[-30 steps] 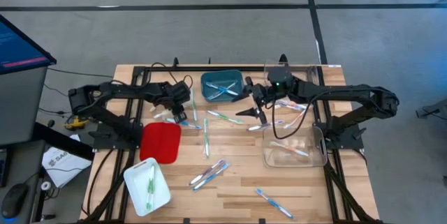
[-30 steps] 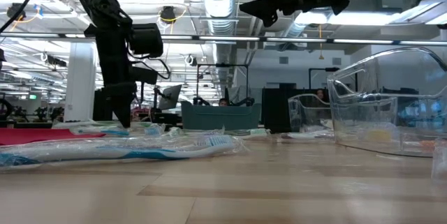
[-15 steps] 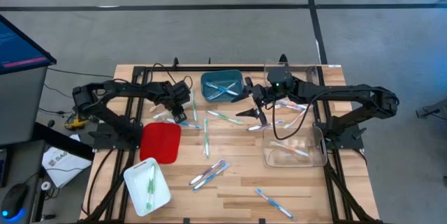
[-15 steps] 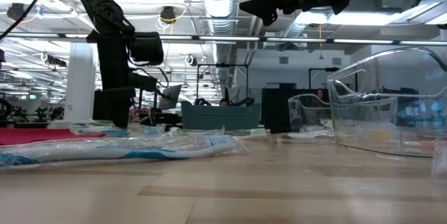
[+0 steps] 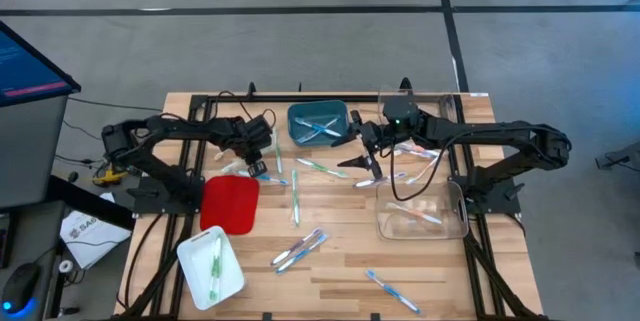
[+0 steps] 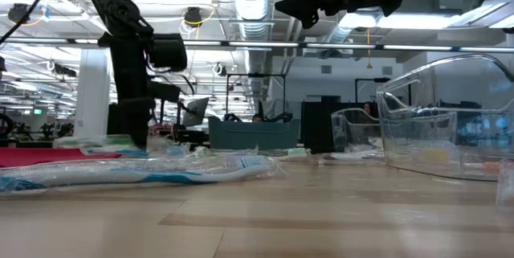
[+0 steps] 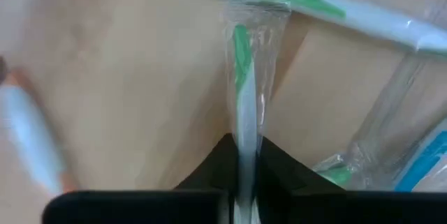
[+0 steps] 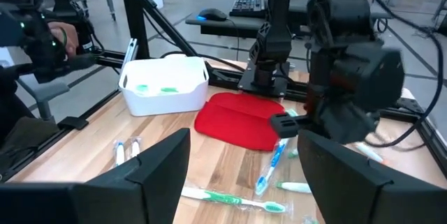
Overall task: Pick & Place Toothbrushes
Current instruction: Put the green toothbrush into the white bin
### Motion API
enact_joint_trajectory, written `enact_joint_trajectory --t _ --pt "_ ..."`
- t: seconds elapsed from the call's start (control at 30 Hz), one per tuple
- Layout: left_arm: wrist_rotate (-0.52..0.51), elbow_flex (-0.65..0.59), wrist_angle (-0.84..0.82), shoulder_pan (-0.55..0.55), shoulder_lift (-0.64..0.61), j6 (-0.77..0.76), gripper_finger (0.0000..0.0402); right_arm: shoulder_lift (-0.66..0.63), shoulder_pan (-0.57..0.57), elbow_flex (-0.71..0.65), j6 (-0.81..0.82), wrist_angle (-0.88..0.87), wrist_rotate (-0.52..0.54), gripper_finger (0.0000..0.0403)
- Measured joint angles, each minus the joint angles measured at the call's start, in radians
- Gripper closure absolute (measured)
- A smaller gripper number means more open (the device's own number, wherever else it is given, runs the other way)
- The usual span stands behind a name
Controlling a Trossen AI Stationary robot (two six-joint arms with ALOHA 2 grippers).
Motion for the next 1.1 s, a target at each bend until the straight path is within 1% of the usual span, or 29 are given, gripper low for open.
enact_joint_trajectory --t 0.13,0.23,0.5,0.6,0.8,1.0,1.1 --pt "-0.014 0.001 0.003 0.0 -0.048 -0.001 0.0378 0.0 0.005 0.0 0.0 0.001 0.0 0.0143" --pt "-0.029 0.002 0.002 0.0 -0.081 -0.007 0.0381 0.0 0.013 0.0 0.0 0.007 0.0 0.0143" --pt "-0.017 0.002 0.005 0.0 -0.186 -0.073 0.0384 0.0 0.032 0.0 -0.009 0.023 0.0 0.0143" --pt "0.025 0.002 0.017 0.0 -0.237 -0.085 0.0384 0.0 0.046 0.0 -0.036 0.025 0.001 0.0143" --pt "0.138 0.003 0.079 0.0 -0.334 -0.125 0.0384 -0.001 0.082 0.0 -0.037 0.068 0.0 0.0143" --pt "0.207 0.003 0.13 -0.009 -0.381 -0.14 0.0384 -0.001 0.115 0.0 -0.038 0.073 0.0 0.0143" --pt "0.237 0.003 0.177 -0.025 -0.387 -0.141 0.0384 -0.001 0.132 0.0 -0.081 0.067 0.0 0.0143"
